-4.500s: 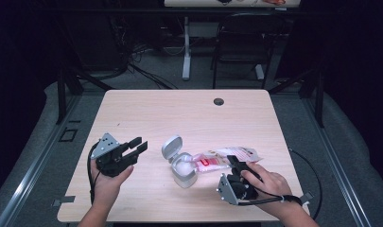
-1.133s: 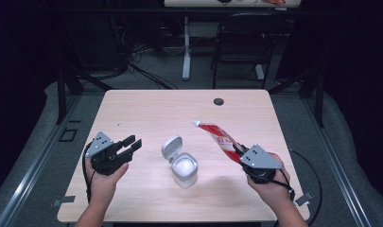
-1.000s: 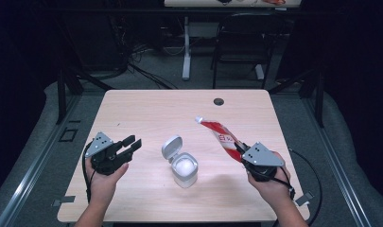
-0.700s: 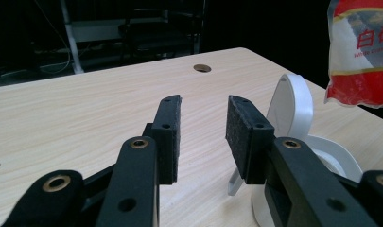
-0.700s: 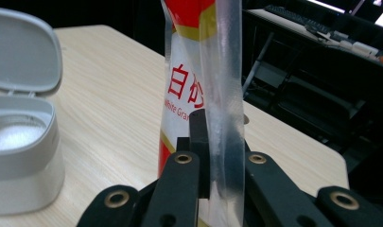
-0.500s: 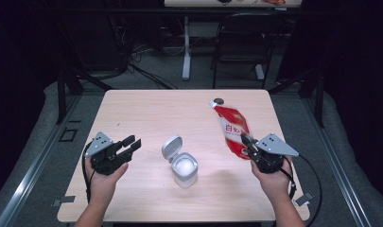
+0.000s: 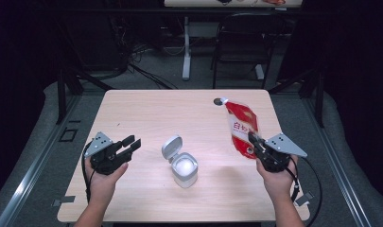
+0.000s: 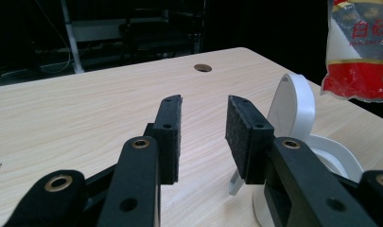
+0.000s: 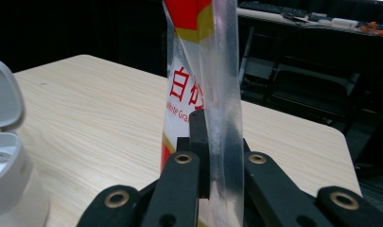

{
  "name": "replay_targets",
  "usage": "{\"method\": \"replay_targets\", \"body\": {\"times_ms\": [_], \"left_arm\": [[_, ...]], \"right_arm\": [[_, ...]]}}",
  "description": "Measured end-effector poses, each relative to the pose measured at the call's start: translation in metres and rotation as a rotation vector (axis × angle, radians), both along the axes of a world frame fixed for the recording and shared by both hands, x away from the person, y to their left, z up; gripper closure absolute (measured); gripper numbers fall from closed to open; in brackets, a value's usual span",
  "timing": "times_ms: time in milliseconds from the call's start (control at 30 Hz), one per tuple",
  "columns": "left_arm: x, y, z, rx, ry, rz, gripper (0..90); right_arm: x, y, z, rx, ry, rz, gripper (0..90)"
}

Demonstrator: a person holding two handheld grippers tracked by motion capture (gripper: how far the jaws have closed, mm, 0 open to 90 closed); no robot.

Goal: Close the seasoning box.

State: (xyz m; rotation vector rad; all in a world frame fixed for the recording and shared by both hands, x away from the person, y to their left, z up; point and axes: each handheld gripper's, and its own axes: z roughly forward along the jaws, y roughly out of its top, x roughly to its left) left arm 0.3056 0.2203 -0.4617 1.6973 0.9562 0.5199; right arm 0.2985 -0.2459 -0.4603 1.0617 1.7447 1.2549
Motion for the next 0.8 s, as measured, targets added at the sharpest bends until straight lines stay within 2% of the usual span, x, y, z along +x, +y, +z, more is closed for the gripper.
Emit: {"method": "replay_targets", "body": {"times_ms": [167, 433, 500, 800], "left_arm": [[0.001, 0.0, -0.001, -0.001, 0.003, -0.001, 66.3], [0.002, 0.0, -0.004, 0.01, 0.016, 0.007, 64.1], [0.003, 0.0, -0.005, 0.009, 0.023, 0.005, 64.0], [0.003, -0.001, -0.008, 0.017, 0.023, 0.006, 63.6]], "right_arm": [[0.001, -0.003, -0.009, -0.033, 0.005, -0.036, 88.8], [0.004, -0.006, -0.023, -0.044, 0.042, -0.06, 88.8], [0.004, -0.008, -0.026, -0.034, 0.049, -0.059, 88.8], [0.009, -0.013, -0.037, -0.036, 0.08, -0.077, 88.9]]}}
